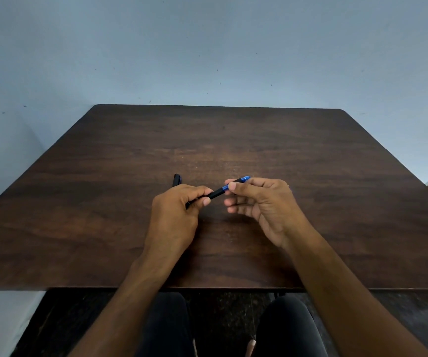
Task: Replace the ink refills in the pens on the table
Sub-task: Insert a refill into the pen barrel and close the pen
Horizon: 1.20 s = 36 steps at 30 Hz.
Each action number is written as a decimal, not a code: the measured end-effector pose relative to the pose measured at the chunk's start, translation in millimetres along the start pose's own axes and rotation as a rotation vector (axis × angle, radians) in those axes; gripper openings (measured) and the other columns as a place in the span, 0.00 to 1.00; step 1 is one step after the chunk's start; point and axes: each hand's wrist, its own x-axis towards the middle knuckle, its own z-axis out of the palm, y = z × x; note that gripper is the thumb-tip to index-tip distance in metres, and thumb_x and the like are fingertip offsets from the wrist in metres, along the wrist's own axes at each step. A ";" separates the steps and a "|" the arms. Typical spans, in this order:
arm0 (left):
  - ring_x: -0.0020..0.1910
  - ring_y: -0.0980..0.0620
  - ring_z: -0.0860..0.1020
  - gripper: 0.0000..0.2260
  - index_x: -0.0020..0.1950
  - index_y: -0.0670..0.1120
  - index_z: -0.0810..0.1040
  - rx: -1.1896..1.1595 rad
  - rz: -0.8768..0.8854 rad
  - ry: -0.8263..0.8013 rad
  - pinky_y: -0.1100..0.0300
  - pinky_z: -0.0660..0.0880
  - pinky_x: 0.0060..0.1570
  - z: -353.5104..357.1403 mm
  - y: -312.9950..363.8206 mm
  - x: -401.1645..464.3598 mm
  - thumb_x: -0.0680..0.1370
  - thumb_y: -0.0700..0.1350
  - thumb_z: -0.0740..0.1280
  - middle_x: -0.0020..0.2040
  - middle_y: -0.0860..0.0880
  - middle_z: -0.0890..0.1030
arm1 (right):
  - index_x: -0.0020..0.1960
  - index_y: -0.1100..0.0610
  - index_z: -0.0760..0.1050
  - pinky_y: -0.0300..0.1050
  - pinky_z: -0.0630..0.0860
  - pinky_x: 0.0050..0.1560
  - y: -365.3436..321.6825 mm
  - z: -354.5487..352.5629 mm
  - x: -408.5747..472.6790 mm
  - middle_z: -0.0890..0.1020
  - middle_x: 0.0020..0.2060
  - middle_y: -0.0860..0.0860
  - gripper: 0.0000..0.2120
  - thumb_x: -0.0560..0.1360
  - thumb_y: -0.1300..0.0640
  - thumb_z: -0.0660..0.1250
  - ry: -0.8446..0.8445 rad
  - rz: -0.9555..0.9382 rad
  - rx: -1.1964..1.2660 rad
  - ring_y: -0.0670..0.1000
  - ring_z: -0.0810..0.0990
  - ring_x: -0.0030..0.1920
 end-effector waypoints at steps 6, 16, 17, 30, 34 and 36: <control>0.46 0.70 0.77 0.09 0.54 0.47 0.86 -0.021 -0.008 -0.007 0.79 0.66 0.47 0.6 0.8 -0.5 0.75 0.38 0.73 0.47 0.55 0.84 | 0.51 0.64 0.86 0.47 0.83 0.42 -0.9 0.2 -2.6 0.87 0.44 0.61 0.08 0.73 0.62 0.75 0.000 0.016 -0.003 0.56 0.86 0.42; 0.47 0.71 0.77 0.10 0.53 0.49 0.86 -0.023 -0.033 0.016 0.79 0.67 0.47 -1.9 0.5 0.1 0.74 0.40 0.74 0.46 0.58 0.84 | 0.45 0.67 0.85 0.48 0.83 0.41 -5.1 10.9 -5.1 0.87 0.39 0.60 0.12 0.73 0.57 0.77 0.066 -0.055 -0.172 0.55 0.85 0.38; 0.47 0.71 0.77 0.10 0.53 0.49 0.86 -0.020 -0.035 0.015 0.79 0.67 0.48 -2.1 0.4 -0.2 0.74 0.40 0.75 0.46 0.59 0.84 | 0.44 0.66 0.84 0.49 0.83 0.41 -5.2 11.4 -4.9 0.87 0.38 0.59 0.12 0.72 0.55 0.78 0.082 -0.063 -0.211 0.55 0.84 0.37; 0.47 0.75 0.75 0.11 0.55 0.50 0.85 0.000 -0.069 0.009 0.82 0.65 0.47 -3.6 0.7 -0.5 0.74 0.40 0.74 0.48 0.58 0.84 | 0.52 0.60 0.86 0.49 0.83 0.43 -1.5 -2.2 -7.5 0.87 0.41 0.58 0.06 0.75 0.64 0.74 0.057 -0.183 -0.055 0.56 0.86 0.41; 0.47 0.75 0.75 0.10 0.54 0.49 0.85 -0.008 -0.056 0.016 0.81 0.65 0.47 -4.5 1.4 -1.9 0.74 0.40 0.74 0.46 0.58 0.83 | 0.49 0.63 0.85 0.47 0.83 0.40 -3.7 0.4 -7.9 0.87 0.40 0.59 0.07 0.73 0.60 0.77 0.099 -0.147 -0.082 0.55 0.85 0.38; 0.48 0.74 0.75 0.10 0.54 0.50 0.85 0.000 -0.049 0.009 0.81 0.66 0.47 -5.0 2.1 -2.7 0.74 0.40 0.74 0.45 0.61 0.82 | 0.50 0.63 0.84 0.47 0.82 0.39 -4.8 0.9 -8.3 0.87 0.39 0.58 0.11 0.72 0.56 0.78 0.117 -0.133 -0.119 0.55 0.85 0.38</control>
